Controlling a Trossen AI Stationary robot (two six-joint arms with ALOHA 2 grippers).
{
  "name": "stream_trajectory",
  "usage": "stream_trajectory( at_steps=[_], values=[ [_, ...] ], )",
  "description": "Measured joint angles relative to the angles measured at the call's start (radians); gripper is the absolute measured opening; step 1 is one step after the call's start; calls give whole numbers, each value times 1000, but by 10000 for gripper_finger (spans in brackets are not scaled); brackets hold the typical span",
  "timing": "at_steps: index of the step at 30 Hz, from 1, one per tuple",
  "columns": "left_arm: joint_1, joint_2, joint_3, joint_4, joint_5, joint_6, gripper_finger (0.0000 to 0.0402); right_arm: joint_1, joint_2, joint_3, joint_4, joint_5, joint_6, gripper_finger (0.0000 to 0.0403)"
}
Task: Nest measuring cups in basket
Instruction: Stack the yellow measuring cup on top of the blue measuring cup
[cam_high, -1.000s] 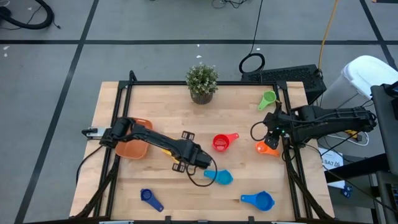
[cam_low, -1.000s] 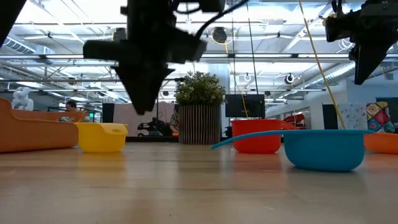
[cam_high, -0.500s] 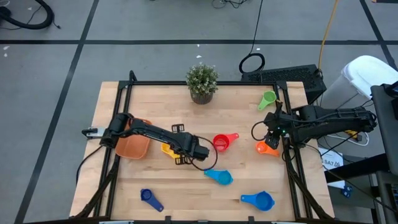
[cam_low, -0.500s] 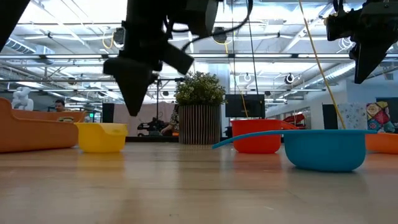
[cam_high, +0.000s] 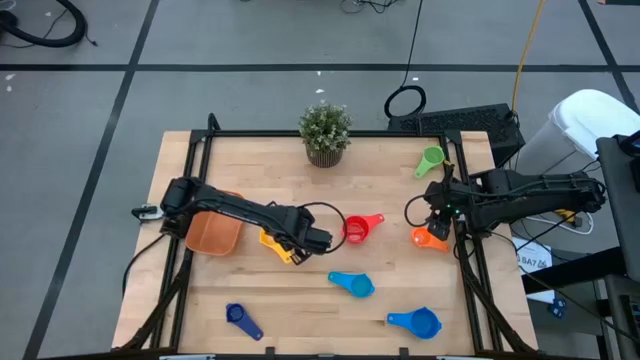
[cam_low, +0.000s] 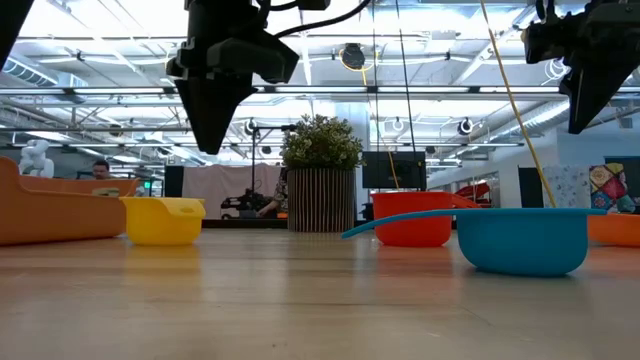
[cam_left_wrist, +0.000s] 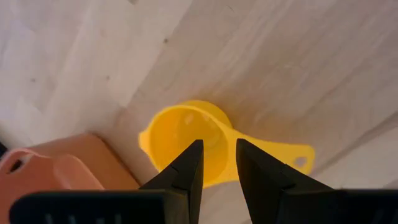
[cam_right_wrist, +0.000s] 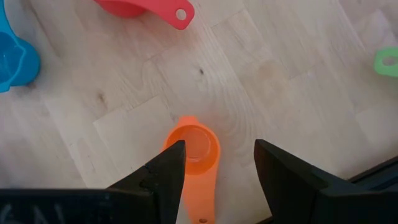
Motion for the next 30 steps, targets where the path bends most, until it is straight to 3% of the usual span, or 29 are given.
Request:
stream_trajectory(
  at_steps=[7,14,21,30],
  values=[
    [6,3,-1,-34,18,-79,101,0,-15,0,-4,-2,-46,183],
    [16,3,-42,-34,28,-191,137,0,-49,0,-6,-3,-100,183],
    [21,3,-154,86,88,-278,184,0,-84,0,-6,-1,-158,183],
    [31,3,-157,183,92,-305,215,-1,-93,0,-1,28,-220,183]
  ],
)
